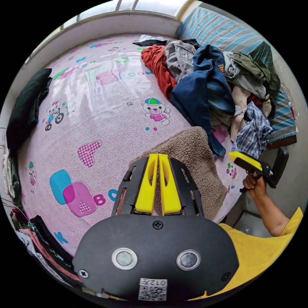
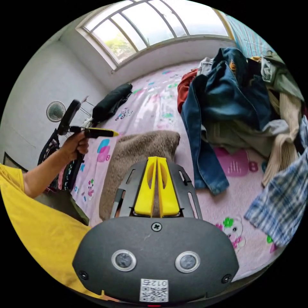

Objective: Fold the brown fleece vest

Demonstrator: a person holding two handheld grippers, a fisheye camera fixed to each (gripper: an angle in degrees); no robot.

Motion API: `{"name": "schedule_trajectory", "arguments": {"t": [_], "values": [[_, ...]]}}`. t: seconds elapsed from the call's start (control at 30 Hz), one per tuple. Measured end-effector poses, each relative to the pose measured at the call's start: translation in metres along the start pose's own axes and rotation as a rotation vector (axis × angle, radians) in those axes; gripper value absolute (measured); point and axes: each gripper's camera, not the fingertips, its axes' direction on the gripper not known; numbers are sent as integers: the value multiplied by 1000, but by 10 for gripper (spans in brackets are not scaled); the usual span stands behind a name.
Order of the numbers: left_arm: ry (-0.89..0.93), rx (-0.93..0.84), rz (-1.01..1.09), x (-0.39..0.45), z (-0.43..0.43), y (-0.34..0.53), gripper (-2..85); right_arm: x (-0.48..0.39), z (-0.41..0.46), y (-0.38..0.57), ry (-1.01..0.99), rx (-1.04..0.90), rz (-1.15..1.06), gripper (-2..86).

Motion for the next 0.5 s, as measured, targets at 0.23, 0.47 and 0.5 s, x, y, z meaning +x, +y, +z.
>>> {"name": "schedule_trajectory", "arguments": {"t": [0.23, 0.47, 0.5], "values": [[-9, -48, -33, -9, 29, 10, -1, 17, 127, -30, 119, -260, 129, 1], [-87, 59, -97, -8, -13, 45, 3, 18, 69, -13, 24, -20, 233, 1], [-115, 77, -93, -3, -18, 48, 3, 13, 60, -14, -3, 39, 228, 2]]}}
